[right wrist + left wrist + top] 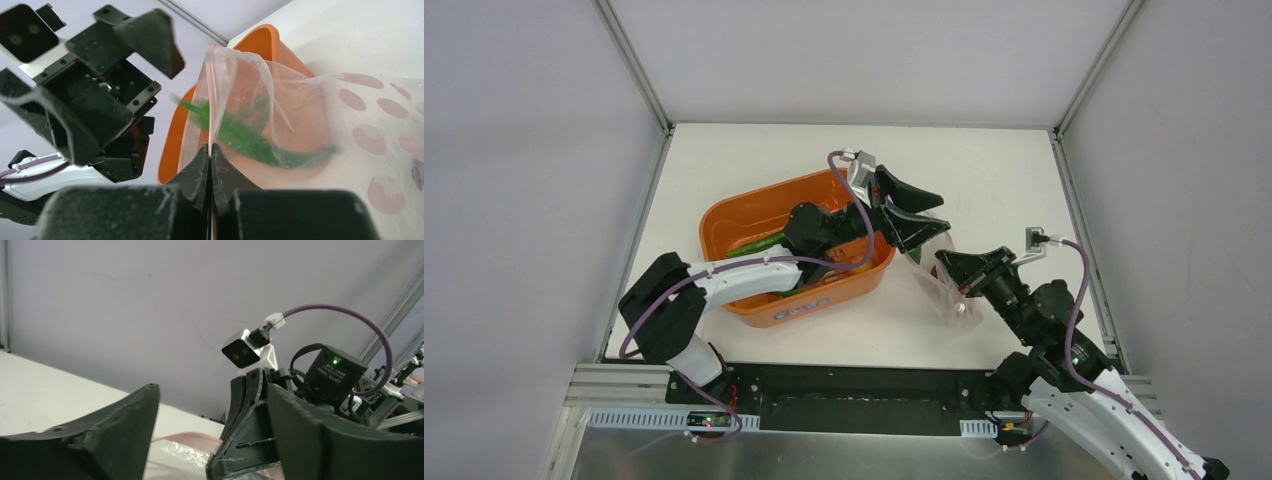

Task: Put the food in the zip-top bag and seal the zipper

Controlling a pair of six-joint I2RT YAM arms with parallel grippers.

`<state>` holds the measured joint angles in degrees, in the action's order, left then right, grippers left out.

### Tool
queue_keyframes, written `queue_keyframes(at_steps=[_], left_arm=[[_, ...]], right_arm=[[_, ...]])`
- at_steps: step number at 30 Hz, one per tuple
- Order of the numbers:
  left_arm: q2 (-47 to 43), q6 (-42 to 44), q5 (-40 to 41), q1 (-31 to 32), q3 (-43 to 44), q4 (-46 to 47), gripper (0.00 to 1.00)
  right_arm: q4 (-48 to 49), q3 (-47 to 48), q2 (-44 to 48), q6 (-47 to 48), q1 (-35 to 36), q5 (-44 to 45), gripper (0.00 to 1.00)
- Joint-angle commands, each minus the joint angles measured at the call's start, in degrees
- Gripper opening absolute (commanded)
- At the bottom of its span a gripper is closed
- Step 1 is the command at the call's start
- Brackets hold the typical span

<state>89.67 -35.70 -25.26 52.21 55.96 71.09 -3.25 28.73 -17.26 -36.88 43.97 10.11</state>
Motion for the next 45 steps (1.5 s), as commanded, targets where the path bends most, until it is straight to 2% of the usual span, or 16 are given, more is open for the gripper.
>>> queue_keyframes(at_steps=[1,2,3,7,10,13,20,23,25,28,31,34,37,45], left_arm=[[-1.71,4.49,-1.78,1.03,1.27,-3.68,0.9],[-2.37,5.37,-2.03,1.17,1.5,-5.63,0.97],[-3.03,6.37,-2.22,1.21,1.9,-7.69,0.99],[-6.87,10.83,-2.27,1.49,3.08,-18.9,0.99],[-10.82,16.09,-0.31,1.43,4.7,-31.5,0.99],[-15.11,21.82,5.41,1.33,6.67,-48.13,0.99],[-24.9,30.29,21.99,0.73,3.99,-65.54,0.99],[-25.19,31.81,23.18,-3.75,7.42,-80.19,0.99],[-24.99,32.53,23.73,-6.63,7.28,-86.29,0.99],[-24.71,32.03,30.1,-10.76,4.39,-91.95,0.99],[-22.76,31.44,33.12,-15.48,2.11,-97.27,0.99],[-18.78,33.06,31.37,-19.03,2.76,-103.28,0.99],[-13.41,34.15,31.98,-19.97,4.47,-107.12,0.99],[0.57,34.1,27.59,-20.98,7.36,-105.66,0.93]], right_arm=[[2.86,2.87,1.2,-0.91,-0.18,2.27,0.0],[2.69,2.78,1.3,-0.91,-0.2,2.43,0.0],[2.47,2.63,1.43,-0.99,-0.2,2.52,0.0],[1.92,2.14,1.78,-1.0,-0.18,2.98,0.0],[1.05,2.12,1.59,-0.29,-0.16,3.12,0.0],[-0.38,2.12,1.16,0.52,-0.16,3.04,0.0],[-1.67,1.68,0.83,0.88,-0.2,3.29,0.0],[-1.88,1.97,0.67,1.32,-0.19,3.34,0.0],[-2.11,2.11,0.54,1.5,-0.18,3.5,0.0],[-2.1,2.12,0.3,1.5,-0.19,3.43,0.0],[-2.07,2.04,0.21,1.09,-0.19,3.24,0.0],[-2.34,2.03,0.34,1.11,-0.18,3.07,0.0],[-2.1,1.62,0.63,0.98,-0.2,3.58,0.0],[-2.67,2.02,0.47,0.95,-0.15,3.34,0.0]])
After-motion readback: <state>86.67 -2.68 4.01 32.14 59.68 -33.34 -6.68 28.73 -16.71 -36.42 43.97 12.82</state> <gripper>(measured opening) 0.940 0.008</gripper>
